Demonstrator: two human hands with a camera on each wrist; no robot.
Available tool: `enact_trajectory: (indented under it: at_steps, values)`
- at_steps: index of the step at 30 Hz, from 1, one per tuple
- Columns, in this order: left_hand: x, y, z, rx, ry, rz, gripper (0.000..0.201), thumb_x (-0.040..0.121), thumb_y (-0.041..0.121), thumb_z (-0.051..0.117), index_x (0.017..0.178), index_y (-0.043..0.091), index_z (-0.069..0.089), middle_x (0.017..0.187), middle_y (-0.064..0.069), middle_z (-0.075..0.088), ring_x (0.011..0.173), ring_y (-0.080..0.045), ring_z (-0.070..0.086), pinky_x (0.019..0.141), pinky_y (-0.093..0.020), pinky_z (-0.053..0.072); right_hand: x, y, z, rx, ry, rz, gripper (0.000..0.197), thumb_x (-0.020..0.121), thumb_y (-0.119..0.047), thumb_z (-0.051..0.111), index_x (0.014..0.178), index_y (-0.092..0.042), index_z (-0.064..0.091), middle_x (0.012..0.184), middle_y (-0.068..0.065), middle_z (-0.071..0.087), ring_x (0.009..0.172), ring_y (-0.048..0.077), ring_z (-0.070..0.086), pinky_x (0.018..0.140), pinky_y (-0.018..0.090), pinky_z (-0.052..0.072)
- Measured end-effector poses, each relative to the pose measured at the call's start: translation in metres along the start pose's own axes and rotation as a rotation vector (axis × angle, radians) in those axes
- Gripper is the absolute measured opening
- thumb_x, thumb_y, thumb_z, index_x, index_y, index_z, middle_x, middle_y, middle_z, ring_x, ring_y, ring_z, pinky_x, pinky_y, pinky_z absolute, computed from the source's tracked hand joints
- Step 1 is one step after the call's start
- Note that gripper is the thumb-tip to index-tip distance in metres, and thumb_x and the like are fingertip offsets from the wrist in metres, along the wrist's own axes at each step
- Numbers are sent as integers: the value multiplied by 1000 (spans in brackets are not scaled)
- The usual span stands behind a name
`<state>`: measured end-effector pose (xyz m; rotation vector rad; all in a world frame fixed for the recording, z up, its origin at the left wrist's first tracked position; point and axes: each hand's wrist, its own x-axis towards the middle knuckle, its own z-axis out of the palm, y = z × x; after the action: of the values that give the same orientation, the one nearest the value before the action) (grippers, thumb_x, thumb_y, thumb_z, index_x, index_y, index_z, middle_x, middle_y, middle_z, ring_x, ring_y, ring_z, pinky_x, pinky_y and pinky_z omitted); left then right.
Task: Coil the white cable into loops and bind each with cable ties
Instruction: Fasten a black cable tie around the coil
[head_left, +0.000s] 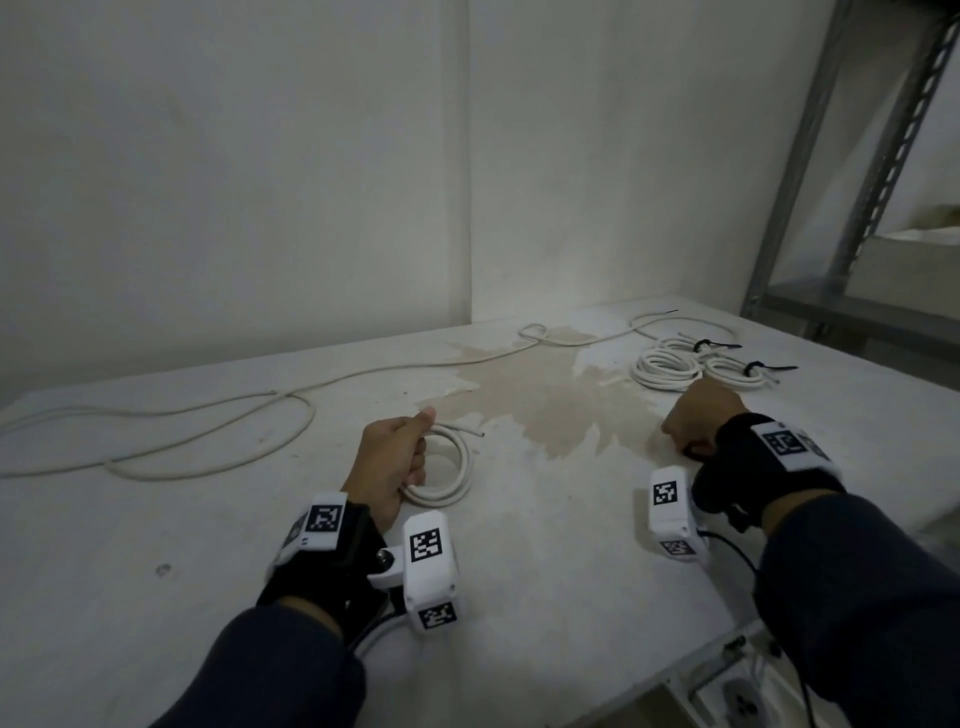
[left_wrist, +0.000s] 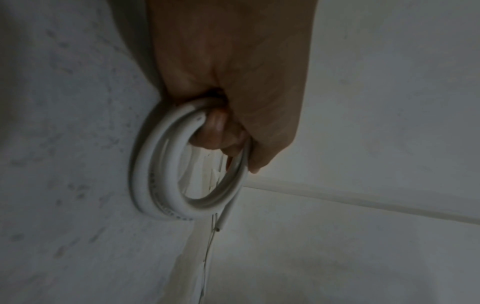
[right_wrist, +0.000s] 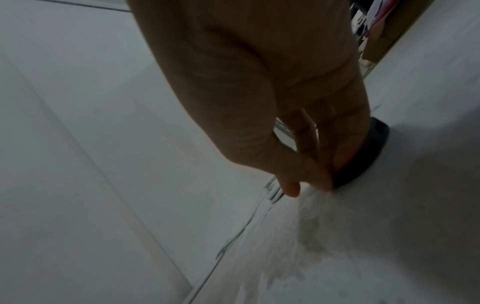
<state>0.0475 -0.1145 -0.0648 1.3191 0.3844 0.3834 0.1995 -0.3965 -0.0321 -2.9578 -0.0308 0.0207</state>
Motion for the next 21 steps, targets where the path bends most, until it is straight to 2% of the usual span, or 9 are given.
enact_trajectory:
  at_steps: [3, 6, 8, 10, 12, 14, 17, 19, 21]
  values:
    - [0, 0, 1, -13, 8, -5, 34, 95, 14, 57, 64, 15, 42, 38, 11, 29, 31, -4, 22, 32, -14, 19, -3, -7, -4, 22, 21, -14, 25, 80, -6, 53, 58, -6, 43, 62, 7, 44, 67, 24, 47, 45, 23, 25]
    - [1, 1, 1, -38, 16, -12, 36, 95, 13, 57, 62, 16, 41, 39, 11, 28, 30, -4, 22, 32, -12, 18, -11, -22, -12, 155, 107, -26, 21, 78, -4, 54, 60, -5, 46, 61, 6, 44, 73, 25, 47, 51, 22, 32]
    - [0, 2, 0, -47, 13, -9, 37, 95, 13, 56, 62, 17, 40, 39, 11, 27, 31, -4, 21, 32, -12, 18, -17, -37, -15, 349, 140, -68, 13, 79, -3, 57, 66, 0, 54, 65, 9, 50, 73, 24, 50, 58, 22, 36]
    - [0, 5, -4, -61, 20, -3, 37, 95, 13, 56, 62, 17, 39, 40, 11, 26, 31, -4, 21, 32, -13, 17, -27, -57, -15, 705, 107, -135, 6, 74, 1, 59, 71, 6, 61, 64, 14, 52, 66, 24, 50, 59, 24, 38]
    - [1, 10, -14, -83, 47, 3, 36, 95, 13, 55, 62, 17, 40, 40, 11, 26, 31, -3, 21, 31, -14, 17, -43, -85, -16, 1133, -22, -169, 6, 72, 10, 55, 69, 7, 58, 56, 12, 47, 55, 22, 45, 56, 29, 36]
    - [3, 16, -29, -103, 99, 5, 35, 95, 12, 55, 63, 16, 40, 39, 11, 27, 30, -3, 20, 30, -14, 17, -58, -117, -13, 1415, -250, -181, 20, 79, 15, 50, 67, -1, 53, 57, 10, 49, 50, 20, 45, 52, 27, 38]
    - [7, 21, -54, -69, 195, 14, 35, 94, 12, 55, 64, 16, 40, 38, 10, 28, 29, -3, 22, 30, -13, 18, -80, -166, -1, 1690, -583, -164, 22, 85, 12, 45, 75, -5, 55, 76, 12, 61, 59, 16, 55, 50, 23, 48]
    - [9, 20, -65, -13, 239, 26, 34, 93, 13, 57, 64, 16, 42, 39, 10, 31, 30, -4, 23, 31, -12, 18, -88, -194, 14, 1786, -695, -132, 25, 84, 14, 44, 82, -7, 57, 80, 11, 63, 68, 19, 56, 53, 25, 49]
    - [12, 18, -69, 11, 258, 39, 33, 93, 14, 58, 63, 16, 44, 39, 9, 33, 31, -5, 25, 32, -12, 19, -94, -216, 28, 1810, -785, -148, 28, 84, 13, 45, 89, -10, 59, 79, 6, 60, 67, 16, 54, 57, 24, 46]
